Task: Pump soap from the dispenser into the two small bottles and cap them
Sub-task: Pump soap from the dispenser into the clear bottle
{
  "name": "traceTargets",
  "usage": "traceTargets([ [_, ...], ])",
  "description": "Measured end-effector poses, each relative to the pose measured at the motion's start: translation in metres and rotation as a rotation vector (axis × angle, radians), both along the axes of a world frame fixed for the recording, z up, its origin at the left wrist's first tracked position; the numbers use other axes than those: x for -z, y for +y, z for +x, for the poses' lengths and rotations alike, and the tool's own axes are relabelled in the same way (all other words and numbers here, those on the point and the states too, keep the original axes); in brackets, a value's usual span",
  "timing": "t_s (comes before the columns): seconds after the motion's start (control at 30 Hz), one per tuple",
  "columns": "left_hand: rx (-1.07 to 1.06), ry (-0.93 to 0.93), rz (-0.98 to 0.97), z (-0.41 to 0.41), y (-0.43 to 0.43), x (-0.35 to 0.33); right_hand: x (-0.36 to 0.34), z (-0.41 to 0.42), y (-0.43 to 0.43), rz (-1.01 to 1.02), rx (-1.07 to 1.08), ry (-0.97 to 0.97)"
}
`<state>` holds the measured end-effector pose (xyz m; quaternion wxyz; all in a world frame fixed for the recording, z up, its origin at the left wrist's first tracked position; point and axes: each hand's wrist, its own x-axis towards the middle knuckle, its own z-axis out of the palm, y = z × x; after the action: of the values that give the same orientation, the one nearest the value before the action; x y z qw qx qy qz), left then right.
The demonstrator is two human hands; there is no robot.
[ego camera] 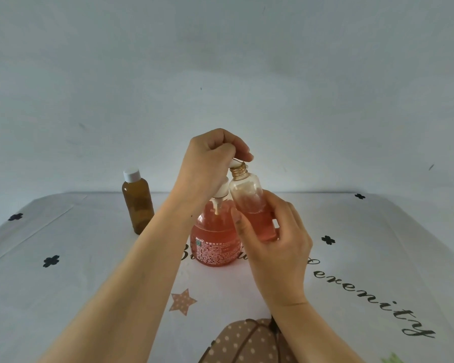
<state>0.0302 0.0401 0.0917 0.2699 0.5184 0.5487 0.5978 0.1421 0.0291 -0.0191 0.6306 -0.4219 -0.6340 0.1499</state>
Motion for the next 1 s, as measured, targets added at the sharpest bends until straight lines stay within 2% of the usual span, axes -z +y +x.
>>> traceTargets([
  [0.33, 0.041, -0.022, 0.023, 0.0024, 0.0012, 0.0011, 0.0019, -0.0004, 0.0004, -0.024, 0.007, 0.001],
  [0.53, 0.034, 0.128, 0.017, -0.0001, 0.0022, 0.0085, 0.0029, 0.0019, -0.0004, -0.028, 0.013, -0.013],
  [0.73, 0.046, 0.191, -0.06, -0.0011, 0.0039, 0.0077, 0.0043, 0.0026, -0.0018, -0.049, 0.018, -0.021],
  [0.87, 0.024, 0.174, -0.052, -0.0005, 0.0045, 0.007, 0.0027, -0.0007, -0.0006, -0.039, 0.028, -0.019],
  [1.0, -0.024, 0.019, 0.011, 0.001, 0.0034, 0.0036, 0.0019, -0.0038, -0.0015, -0.022, 0.023, -0.034],
])
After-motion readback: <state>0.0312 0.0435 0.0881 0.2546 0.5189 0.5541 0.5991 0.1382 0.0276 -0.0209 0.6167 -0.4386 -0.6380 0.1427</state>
